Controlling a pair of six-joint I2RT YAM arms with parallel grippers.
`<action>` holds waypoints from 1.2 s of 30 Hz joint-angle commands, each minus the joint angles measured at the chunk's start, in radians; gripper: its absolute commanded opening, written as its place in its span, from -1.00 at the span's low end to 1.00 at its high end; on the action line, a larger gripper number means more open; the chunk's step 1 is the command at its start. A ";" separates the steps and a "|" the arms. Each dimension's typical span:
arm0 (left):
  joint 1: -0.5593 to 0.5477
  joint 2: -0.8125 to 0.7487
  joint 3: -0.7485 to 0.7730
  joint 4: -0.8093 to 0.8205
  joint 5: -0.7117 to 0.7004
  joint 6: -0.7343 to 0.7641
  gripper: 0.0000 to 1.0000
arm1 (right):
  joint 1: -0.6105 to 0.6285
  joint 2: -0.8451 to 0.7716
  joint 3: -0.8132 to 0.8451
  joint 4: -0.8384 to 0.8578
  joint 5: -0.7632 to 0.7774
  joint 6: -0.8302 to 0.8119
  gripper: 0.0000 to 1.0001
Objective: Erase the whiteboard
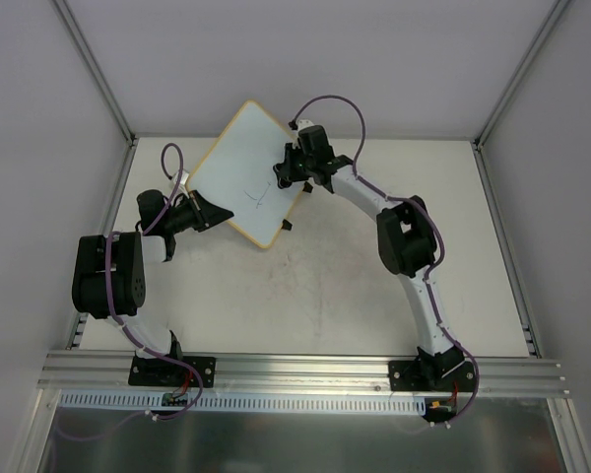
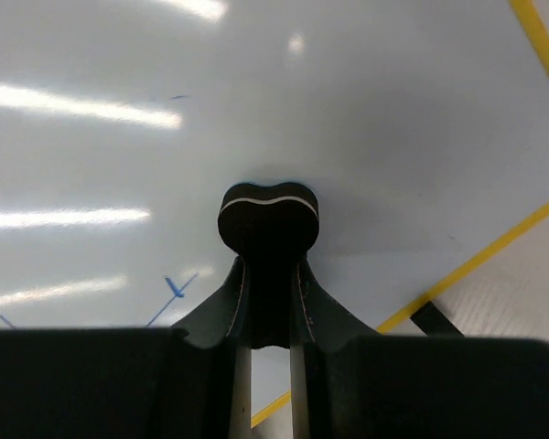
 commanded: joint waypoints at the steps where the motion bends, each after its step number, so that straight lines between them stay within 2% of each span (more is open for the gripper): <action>1: -0.016 -0.004 -0.025 -0.034 0.051 0.071 -1.00 | 0.150 -0.035 -0.018 0.030 -0.134 -0.065 -1.00; 15: -0.016 -0.002 -0.027 -0.033 0.048 0.067 -1.00 | 0.290 -0.097 -0.068 0.036 -0.261 -0.159 -1.00; 20: -0.014 -0.002 -0.027 -0.033 0.046 0.067 -1.00 | 0.296 -0.105 -0.106 0.037 -0.225 -0.153 -1.00; 28: -0.016 -0.004 -0.027 -0.033 0.048 0.067 -1.00 | 0.241 -0.088 -0.131 0.044 -0.146 -0.049 -1.00; 33: -0.016 -0.004 -0.025 -0.031 0.048 0.067 -1.00 | 0.163 -0.103 -0.204 0.042 -0.050 0.051 -1.00; 36: -0.014 -0.002 -0.028 -0.031 0.046 0.067 -1.00 | 0.114 -0.100 -0.228 0.042 -0.046 0.077 -1.00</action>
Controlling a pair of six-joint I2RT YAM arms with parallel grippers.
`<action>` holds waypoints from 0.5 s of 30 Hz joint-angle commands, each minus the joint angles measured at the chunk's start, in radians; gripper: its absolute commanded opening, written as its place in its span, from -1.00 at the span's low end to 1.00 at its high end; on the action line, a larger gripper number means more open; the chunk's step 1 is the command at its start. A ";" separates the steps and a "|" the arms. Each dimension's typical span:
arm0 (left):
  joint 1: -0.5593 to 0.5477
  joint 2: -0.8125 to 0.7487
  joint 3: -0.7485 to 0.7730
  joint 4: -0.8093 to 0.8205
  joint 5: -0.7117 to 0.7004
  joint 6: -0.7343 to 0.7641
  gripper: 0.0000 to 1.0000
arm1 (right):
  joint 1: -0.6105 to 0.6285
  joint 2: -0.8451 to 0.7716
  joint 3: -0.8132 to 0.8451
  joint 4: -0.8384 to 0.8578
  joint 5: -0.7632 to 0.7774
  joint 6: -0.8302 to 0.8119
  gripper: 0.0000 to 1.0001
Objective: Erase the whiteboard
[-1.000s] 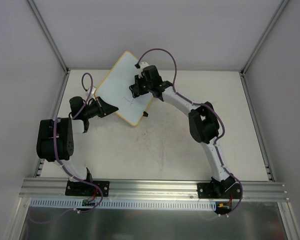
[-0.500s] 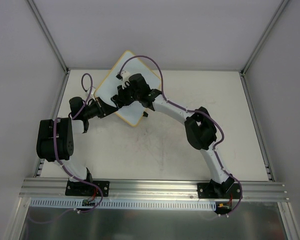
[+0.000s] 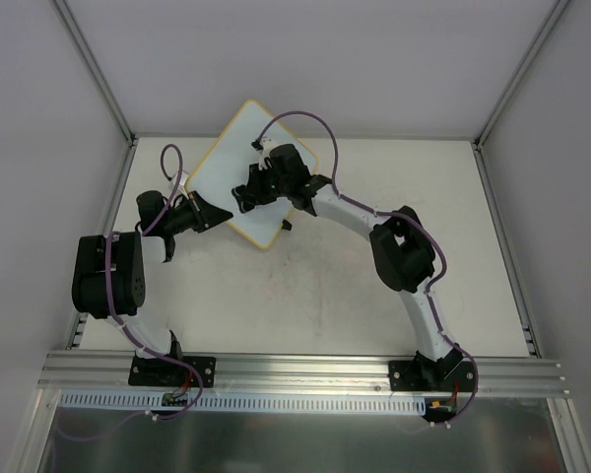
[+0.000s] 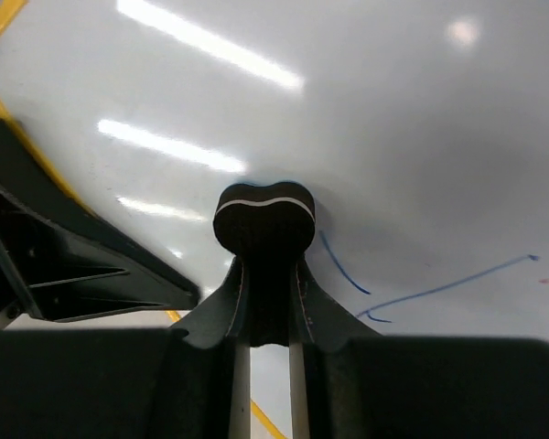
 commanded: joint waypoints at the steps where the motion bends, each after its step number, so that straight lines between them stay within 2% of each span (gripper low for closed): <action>1: -0.022 -0.005 -0.021 -0.028 0.048 0.070 -1.00 | -0.090 0.025 -0.062 -0.109 0.095 0.057 -1.00; 8: -0.022 -0.003 -0.021 -0.028 0.051 0.070 -1.00 | -0.187 0.047 -0.069 -0.113 0.082 0.095 -1.00; 15: -0.022 -0.003 -0.021 -0.026 0.050 0.070 -1.00 | -0.218 0.068 -0.069 -0.175 0.119 0.130 -1.00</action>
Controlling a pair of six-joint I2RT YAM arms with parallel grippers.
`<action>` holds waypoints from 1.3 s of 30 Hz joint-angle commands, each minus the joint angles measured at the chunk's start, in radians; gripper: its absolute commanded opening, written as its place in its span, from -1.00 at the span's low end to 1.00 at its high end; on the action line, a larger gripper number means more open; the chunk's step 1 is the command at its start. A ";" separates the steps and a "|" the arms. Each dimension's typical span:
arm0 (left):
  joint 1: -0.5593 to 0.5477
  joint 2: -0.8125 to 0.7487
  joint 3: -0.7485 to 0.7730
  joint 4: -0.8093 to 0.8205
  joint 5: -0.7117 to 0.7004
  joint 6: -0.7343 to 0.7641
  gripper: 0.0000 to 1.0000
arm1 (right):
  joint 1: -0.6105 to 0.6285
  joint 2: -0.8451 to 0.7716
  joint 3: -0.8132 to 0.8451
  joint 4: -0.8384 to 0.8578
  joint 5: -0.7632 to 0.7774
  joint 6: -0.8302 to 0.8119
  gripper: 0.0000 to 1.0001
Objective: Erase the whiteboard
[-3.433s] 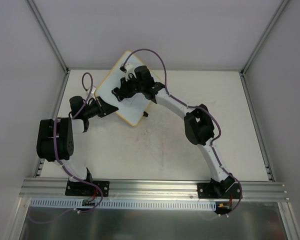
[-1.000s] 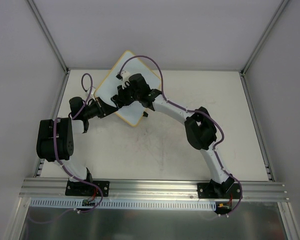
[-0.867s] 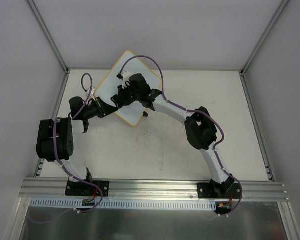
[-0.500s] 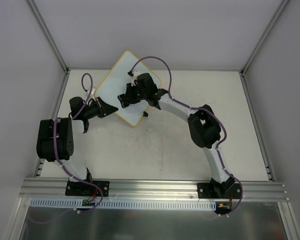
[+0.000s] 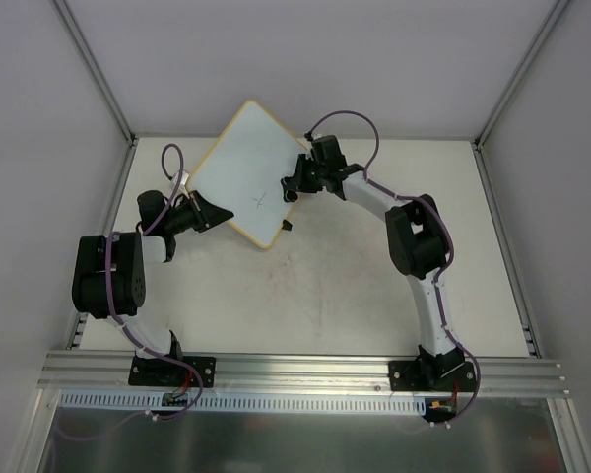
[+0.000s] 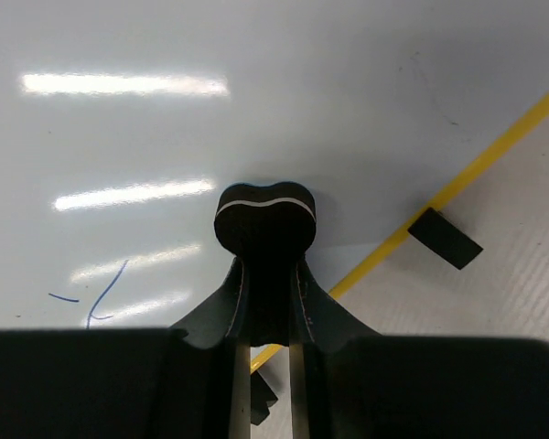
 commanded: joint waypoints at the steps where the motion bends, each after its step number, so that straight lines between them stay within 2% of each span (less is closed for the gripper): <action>1: -0.014 -0.002 -0.021 -0.039 0.052 0.071 -1.00 | 0.004 0.041 -0.020 -0.083 0.071 0.012 -1.00; 10: -0.015 -0.002 -0.021 -0.038 0.050 0.072 -1.00 | 0.062 0.027 0.007 -0.077 0.056 -0.063 -1.00; 21: -0.014 -0.003 -0.023 -0.039 0.050 0.071 -1.00 | 0.212 -0.068 -0.080 0.118 -0.064 -0.158 -1.00; 29: -0.015 -0.003 -0.023 -0.036 0.050 0.069 -1.00 | 0.310 -0.082 -0.071 0.126 -0.113 -0.189 -1.00; 39: -0.015 -0.003 -0.023 -0.036 0.050 0.068 -1.00 | 0.352 -0.070 -0.089 0.144 -0.093 -0.187 -1.00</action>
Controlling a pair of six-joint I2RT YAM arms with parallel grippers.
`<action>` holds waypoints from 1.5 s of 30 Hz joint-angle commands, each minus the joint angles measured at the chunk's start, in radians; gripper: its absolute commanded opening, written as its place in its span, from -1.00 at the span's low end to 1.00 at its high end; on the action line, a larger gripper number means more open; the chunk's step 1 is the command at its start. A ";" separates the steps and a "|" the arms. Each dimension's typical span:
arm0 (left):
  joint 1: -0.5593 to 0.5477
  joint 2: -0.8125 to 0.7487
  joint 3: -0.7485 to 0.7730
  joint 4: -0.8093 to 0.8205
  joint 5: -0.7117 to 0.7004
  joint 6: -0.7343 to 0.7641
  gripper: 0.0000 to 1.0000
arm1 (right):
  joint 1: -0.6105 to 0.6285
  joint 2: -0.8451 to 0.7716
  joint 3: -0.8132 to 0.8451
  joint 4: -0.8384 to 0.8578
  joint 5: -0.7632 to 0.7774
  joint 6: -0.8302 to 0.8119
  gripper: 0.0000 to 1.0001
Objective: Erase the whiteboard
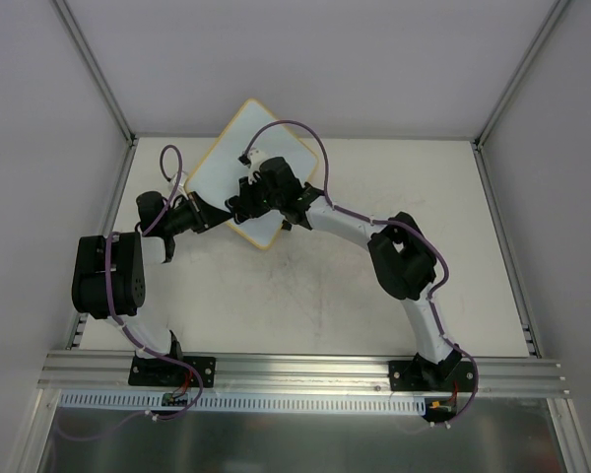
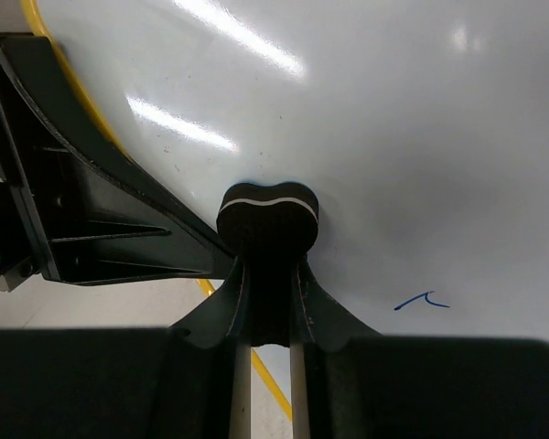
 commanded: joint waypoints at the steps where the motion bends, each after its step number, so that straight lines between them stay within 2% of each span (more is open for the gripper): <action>1: -0.019 -0.002 -0.019 -0.025 0.058 0.068 -1.00 | 0.059 0.016 -0.028 -0.008 -0.094 0.003 -1.00; 11: -0.021 -0.003 -0.020 -0.023 0.055 0.069 -1.00 | 0.039 0.013 -0.068 0.001 -0.039 0.038 -1.00; 17: -0.019 -0.003 -0.019 -0.023 0.053 0.069 -1.00 | -0.042 0.011 -0.174 0.121 -0.043 0.204 -1.00; 23: -0.019 -0.003 -0.020 -0.023 0.052 0.069 -1.00 | -0.108 0.001 -0.221 0.114 0.013 0.242 -1.00; 30: -0.021 -0.003 -0.019 -0.023 0.052 0.068 -1.00 | -0.184 -0.005 -0.247 0.029 0.098 0.282 -1.00; 37: -0.021 -0.002 -0.017 -0.022 0.052 0.068 -1.00 | -0.207 -0.030 -0.297 0.003 0.214 0.292 -1.00; 45: -0.021 -0.003 -0.020 -0.022 0.052 0.068 -1.00 | -0.214 -0.033 -0.300 0.001 0.213 0.293 -1.00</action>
